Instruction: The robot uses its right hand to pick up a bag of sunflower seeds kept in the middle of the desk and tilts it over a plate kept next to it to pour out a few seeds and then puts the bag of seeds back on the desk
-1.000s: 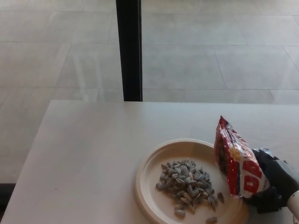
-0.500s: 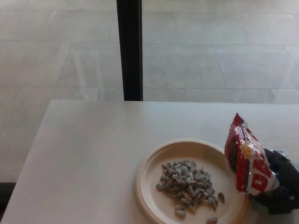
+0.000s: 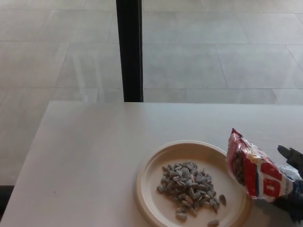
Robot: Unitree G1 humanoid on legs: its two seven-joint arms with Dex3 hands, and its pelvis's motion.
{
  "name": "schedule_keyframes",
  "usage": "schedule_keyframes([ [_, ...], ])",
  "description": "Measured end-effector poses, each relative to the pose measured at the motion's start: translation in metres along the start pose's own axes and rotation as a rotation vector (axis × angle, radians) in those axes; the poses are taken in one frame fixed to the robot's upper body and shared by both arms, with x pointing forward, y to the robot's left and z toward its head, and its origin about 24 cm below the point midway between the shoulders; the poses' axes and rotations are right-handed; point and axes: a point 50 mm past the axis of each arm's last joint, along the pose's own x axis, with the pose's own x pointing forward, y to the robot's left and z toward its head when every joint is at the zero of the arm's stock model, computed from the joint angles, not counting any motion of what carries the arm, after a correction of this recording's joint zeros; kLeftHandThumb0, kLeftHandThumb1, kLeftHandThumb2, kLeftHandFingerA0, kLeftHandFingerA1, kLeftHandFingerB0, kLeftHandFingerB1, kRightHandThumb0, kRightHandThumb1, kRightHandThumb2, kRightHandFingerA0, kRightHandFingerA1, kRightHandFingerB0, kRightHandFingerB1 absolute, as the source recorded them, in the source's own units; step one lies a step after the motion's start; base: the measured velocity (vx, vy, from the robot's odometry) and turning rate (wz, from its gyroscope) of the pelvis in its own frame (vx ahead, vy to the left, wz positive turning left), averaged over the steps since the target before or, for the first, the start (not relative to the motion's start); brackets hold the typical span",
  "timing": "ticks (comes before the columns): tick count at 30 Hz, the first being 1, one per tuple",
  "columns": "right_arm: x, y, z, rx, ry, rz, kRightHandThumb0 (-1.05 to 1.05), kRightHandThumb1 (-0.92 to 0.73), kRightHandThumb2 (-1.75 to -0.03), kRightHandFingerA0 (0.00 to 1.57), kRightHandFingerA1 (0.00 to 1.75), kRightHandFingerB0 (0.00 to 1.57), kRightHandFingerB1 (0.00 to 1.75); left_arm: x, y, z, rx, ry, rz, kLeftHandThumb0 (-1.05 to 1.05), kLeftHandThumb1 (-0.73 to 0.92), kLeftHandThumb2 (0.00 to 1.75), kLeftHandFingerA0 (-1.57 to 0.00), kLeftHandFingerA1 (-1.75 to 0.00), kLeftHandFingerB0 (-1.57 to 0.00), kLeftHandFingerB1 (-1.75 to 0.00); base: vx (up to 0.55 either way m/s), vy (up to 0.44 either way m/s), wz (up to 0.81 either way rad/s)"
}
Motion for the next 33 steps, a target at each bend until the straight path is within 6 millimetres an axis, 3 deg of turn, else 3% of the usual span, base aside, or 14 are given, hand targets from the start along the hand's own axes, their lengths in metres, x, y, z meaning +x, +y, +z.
schedule_keyframes([
  [3,-0.006,-0.012,0.005,-0.059,-0.024,0.013,-0.94,-0.51,-0.71,0.00,0.00,0.00,0.00,0.000,0.000,0.002,0.005,-0.009,-0.002,-0.69,0.86,0.82,-0.21,-0.82,-0.07,-0.59,0.00,0.000,0.00],
  [8,-0.013,-0.031,0.006,-0.115,-0.032,0.044,-0.83,-0.46,-0.55,0.00,0.00,0.00,0.00,0.001,-0.002,0.006,0.008,-0.026,-0.006,-0.69,0.86,0.82,-0.20,-0.80,-0.05,-0.57,0.00,0.000,0.00],
  [9,-0.015,-0.036,0.005,-0.122,-0.029,0.047,-0.84,-0.51,-0.85,0.00,0.21,0.00,0.00,0.001,-0.002,0.007,0.008,-0.026,-0.007,-0.68,0.86,0.82,-0.19,-0.80,-0.06,-0.58,0.00,0.000,0.00],
  [13,-0.023,-0.050,0.001,-0.143,-0.012,0.068,-0.75,-0.48,-0.81,0.00,0.21,0.00,0.00,0.001,-0.002,0.007,0.008,-0.028,-0.007,-0.69,0.85,0.83,-0.16,-0.90,-0.05,-0.57,0.00,0.000,0.00],
  [15,-0.028,-0.057,-0.004,-0.155,0.006,0.088,-0.72,-0.48,-0.78,0.00,0.19,0.00,0.00,0.001,-0.003,0.007,0.008,-0.029,-0.008,-0.70,0.86,0.82,-0.20,-0.82,-0.04,-0.57,0.00,0.000,0.00],
  [16,-0.030,-0.059,-0.006,-0.160,0.015,0.097,-0.66,-0.32,-0.61,0.00,0.00,0.00,0.01,0.001,-0.003,0.007,0.008,-0.030,-0.009,-0.72,0.85,0.82,-0.19,-0.79,-0.04,-0.56,0.00,0.000,0.00],
  [17,-0.032,-0.062,-0.008,-0.168,0.027,0.110,-0.63,-0.33,-0.59,0.00,0.00,0.00,0.00,0.001,-0.003,0.008,0.008,-0.030,-0.009,-0.72,0.66,1.15,-0.21,-0.70,-0.03,-0.55,0.00,0.000,0.00],
  [18,-0.034,-0.064,-0.010,-0.175,0.037,0.120,-0.57,-0.37,-0.60,0.00,0.00,0.03,0.04,0.002,-0.003,0.008,0.008,-0.031,-0.009,-0.71,0.67,1.16,-0.20,-0.69,-0.02,-0.54,0.00,0.000,0.00],
  [19,-0.037,-0.069,-0.012,-0.183,0.052,0.130,-0.50,-0.41,-0.61,0.00,0.00,0.02,0.07,0.002,-0.003,0.008,0.009,-0.032,-0.010,-0.71,0.89,0.82,-0.17,-0.77,-0.04,-0.55,0.00,0.000,0.00],
  [25,-0.044,-0.081,-0.017,-0.141,0.101,0.130,-0.50,-0.49,-0.64,0.00,0.00,0.05,0.20,0.002,-0.002,0.011,0.010,-0.036,-0.007,-0.72,0.85,0.85,-0.16,-0.93,-0.06,-0.60,0.00,0.000,0.00],
  [26,-0.044,-0.080,-0.017,-0.134,0.106,0.131,-0.55,-0.51,-0.66,0.00,0.00,0.03,0.16,0.002,-0.002,0.012,0.012,-0.038,-0.006,-0.70,0.66,1.14,-0.25,-0.73,-0.05,-0.58,0.00,0.000,0.00],
  [27,-0.045,-0.078,-0.018,-0.124,0.112,0.132,-0.55,-0.50,-0.65,0.00,0.00,0.07,0.12,0.002,-0.002,0.012,0.013,-0.040,-0.006,-0.70,0.85,0.81,-0.20,-0.82,-0.05,-0.57,0.00,0.000,0.00],
  [32,-0.045,-0.069,-0.023,-0.075,0.139,0.135,-0.54,-0.52,-0.65,0.00,0.00,0.07,0.09,0.002,-0.001,0.012,0.006,-0.034,-0.001,-0.70,0.86,0.83,-0.14,-0.89,-0.05,-0.58,0.00,0.000,0.00],
  [33,-0.045,-0.068,-0.025,-0.062,0.144,0.130,-0.54,-0.53,-0.67,0.00,0.00,0.06,0.09,0.002,-0.001,0.011,0.006,-0.032,0.000,-0.70,0.87,0.82,-0.18,-0.79,-0.04,-0.56,0.00,0.000,0.00],
])
